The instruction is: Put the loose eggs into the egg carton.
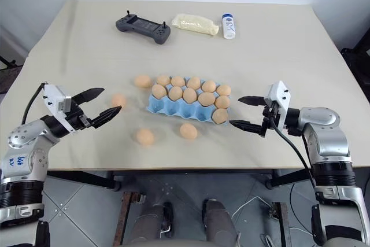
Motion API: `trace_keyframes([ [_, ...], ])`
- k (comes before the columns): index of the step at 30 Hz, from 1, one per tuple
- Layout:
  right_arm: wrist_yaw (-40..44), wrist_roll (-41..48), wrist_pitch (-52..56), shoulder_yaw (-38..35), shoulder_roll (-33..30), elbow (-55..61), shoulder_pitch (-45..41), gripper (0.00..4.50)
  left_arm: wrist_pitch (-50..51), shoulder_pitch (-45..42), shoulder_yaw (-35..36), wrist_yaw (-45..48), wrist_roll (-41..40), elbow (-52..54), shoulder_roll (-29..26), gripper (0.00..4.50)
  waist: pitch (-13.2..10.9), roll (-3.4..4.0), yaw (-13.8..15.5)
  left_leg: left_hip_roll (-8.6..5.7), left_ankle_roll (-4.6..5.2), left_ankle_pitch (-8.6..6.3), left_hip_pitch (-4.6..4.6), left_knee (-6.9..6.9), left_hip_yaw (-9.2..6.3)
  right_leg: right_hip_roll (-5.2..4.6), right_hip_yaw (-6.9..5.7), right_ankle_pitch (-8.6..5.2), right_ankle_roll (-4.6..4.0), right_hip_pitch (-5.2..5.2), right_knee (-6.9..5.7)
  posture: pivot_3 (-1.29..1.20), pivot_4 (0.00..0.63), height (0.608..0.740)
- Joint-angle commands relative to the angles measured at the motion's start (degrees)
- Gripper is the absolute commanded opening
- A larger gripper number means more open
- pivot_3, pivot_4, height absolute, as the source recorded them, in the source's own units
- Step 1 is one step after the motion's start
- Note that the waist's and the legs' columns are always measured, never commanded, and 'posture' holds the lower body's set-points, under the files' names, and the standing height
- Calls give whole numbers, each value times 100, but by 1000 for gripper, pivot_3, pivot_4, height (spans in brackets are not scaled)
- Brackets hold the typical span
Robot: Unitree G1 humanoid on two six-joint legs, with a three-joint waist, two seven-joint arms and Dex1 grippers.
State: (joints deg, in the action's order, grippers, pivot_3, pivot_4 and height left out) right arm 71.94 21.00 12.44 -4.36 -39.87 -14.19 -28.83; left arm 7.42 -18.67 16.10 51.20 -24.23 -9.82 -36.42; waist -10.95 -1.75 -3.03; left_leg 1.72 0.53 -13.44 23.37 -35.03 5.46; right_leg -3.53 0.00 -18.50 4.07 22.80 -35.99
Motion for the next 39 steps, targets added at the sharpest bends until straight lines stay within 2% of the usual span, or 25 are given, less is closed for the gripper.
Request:
trace_keyframes([
  [1, -50, 118, -11, -147, -71, 184, -25, 4500, -12, -20, 89, -41, -82, 103, -10, 4483, 0, 0, 1, 0, 0, 0, 0, 0, 0, 0, 0, 0, 0, 0, 0, 0, 150, 740],
  [12, -116, 146, -10, -132, -54, 100, -125, 4500, -16, -32, 50, -232, -24, 255, -49, 4483, 0, 0, 4, 0, 1, 1, 0, -2, 1, 0, 0, 0, 0, 0, -2, 0, 150, 740],
  [17, -57, 136, -63, -84, -14, -68, -287, 4500, 200, 103, 155, -430, -97, 826, -136, 4483, 0, 0, 4, -1, 1, 1, 0, -3, 1, 0, 0, 0, 0, 0, -4, 0, 150, 740],
  [24, 103, 132, -120, -10, 40, -291, -474, 4500, 731, 856, 391, -896, -82, 1933, -258, 4483, 0, 0, -4, 0, 2, 1, -1, -3, 2, 2, 1, 0, 1, -1, -5, 0, 150, 740],
  [31, 186, 177, 16, 44, 56, -128, -382, 4500, 907, 1814, 827, -1130, -273, 2757, -129, 4483, 0, 1, -7, 1, 1, 0, -5, -3, 1, 1, 3, -1, -1, -5, -4, 0, 150, 740],
  [34, 202, 183, 39, 59, 48, -76, -329, 4500, 939, 2012, 846, -1253, -256, 2955, -74, 4483, 0, 1, -7, 1, 1, 0, -6, -2, 1, 0, 3, -2, -3, -6, -3, 0, 150, 740],
  [39, 209, 238, 124, 40, 0, 31, -260, 4500, 1375, 2464, 624, -1918, -164, 4006, 220, 4483, 0, 1, -3, 0, 2, -3, -5, 1, 0, -2, 4, -2, -4, -7, 4, 0, 150, 740],
])
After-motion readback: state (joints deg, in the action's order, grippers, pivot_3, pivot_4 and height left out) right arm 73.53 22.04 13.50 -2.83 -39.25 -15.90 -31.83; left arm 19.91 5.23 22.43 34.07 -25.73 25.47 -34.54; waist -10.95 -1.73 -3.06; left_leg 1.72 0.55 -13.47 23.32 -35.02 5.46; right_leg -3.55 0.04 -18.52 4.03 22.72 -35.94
